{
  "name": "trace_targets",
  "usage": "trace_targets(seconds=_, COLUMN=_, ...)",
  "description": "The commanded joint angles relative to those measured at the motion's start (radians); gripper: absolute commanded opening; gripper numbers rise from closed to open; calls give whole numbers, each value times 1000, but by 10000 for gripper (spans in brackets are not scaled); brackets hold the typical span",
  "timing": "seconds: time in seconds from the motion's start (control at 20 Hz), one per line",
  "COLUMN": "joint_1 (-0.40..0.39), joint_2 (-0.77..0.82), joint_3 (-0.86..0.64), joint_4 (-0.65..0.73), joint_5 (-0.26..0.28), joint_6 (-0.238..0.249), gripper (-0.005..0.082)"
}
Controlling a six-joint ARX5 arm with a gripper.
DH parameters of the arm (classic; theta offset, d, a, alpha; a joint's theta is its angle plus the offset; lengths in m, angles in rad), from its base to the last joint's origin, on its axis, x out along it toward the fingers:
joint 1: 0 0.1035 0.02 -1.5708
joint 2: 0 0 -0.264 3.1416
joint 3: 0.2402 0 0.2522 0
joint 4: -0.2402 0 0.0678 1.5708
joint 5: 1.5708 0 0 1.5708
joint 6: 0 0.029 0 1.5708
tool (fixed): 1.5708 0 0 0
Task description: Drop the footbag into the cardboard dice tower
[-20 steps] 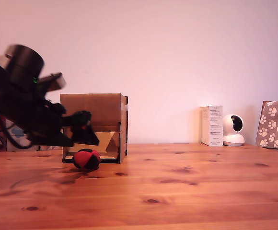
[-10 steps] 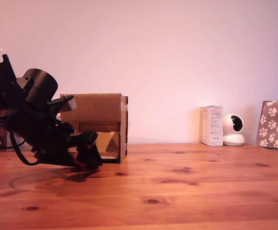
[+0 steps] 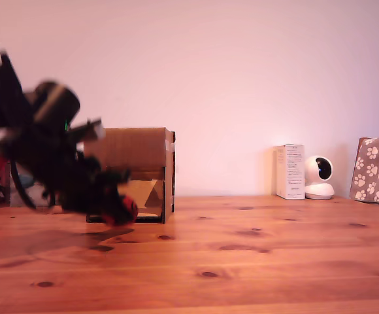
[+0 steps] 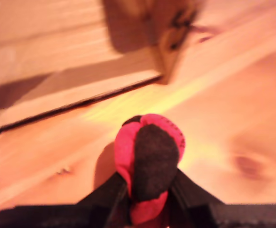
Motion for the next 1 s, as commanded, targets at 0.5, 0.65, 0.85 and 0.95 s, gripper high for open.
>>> trace_targets(seconds=0.5, joint_1=-2, joint_2=-462, joint_3=-7, joint_4=-422, joint_5=8, joint_6=0, gripper=26)
trace_targets(seconds=0.65, joint_1=-2, joint_2=-514, joint_3=-7, joint_4=-345, joint_5=8, joint_6=7, gripper=26)
trace_targets(seconds=0.85, joint_1=-2, joint_2=-495, joint_3=-7, joint_4=-104, joint_5=-22, joint_6=26, gripper=26)
trace_targets(seconds=0.95, joint_1=-2, joint_2=-473, joint_3=-5, joint_4=19, joint_5=-56, joint_6=26, gripper=26)
